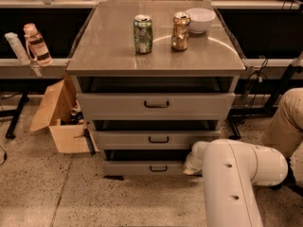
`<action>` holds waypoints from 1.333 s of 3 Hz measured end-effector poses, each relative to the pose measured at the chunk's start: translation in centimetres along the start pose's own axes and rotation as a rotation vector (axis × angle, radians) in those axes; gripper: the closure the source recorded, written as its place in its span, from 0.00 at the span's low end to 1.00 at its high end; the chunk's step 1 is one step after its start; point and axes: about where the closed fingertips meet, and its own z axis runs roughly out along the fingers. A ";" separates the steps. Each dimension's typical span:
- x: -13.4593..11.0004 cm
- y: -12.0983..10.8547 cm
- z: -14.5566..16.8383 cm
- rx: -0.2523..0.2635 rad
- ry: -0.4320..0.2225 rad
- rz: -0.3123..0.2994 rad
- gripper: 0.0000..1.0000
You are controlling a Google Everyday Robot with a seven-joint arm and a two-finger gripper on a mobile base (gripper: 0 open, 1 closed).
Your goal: Close bottom drawer
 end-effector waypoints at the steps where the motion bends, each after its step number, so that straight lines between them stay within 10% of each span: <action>1: -0.1 -0.3 -0.1 0.004 -0.001 0.000 0.82; 4: -0.1 -0.3 0.0 0.004 -0.001 0.000 0.05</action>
Offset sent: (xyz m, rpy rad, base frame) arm 0.0027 -0.0002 0.0009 0.0001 -0.0044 -0.0012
